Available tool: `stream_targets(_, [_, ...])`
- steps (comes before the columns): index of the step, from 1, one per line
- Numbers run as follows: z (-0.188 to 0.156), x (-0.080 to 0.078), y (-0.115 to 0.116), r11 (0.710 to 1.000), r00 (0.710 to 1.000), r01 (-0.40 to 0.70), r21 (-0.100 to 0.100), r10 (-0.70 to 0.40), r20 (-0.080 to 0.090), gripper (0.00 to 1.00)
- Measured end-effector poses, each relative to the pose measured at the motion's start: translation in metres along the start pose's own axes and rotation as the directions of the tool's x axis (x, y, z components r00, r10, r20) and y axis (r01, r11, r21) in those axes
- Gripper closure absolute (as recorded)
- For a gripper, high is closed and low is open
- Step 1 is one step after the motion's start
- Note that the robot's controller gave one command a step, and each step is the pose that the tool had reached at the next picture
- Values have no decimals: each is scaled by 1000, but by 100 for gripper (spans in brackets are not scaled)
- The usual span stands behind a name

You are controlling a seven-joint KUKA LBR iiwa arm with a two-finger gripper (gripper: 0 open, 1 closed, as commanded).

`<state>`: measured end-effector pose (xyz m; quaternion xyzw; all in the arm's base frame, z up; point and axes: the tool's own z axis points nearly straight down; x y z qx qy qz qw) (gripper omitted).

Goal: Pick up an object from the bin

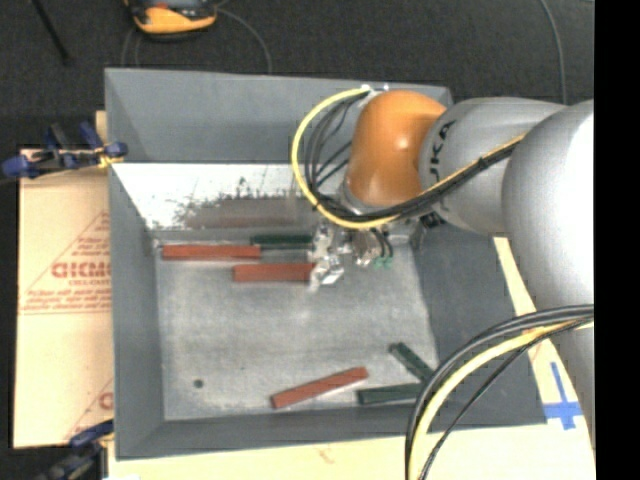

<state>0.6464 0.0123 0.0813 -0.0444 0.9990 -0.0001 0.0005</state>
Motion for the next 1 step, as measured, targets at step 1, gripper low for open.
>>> stream_targets(1, [-142,34,50,998,998,-64,-2,64,4,100])
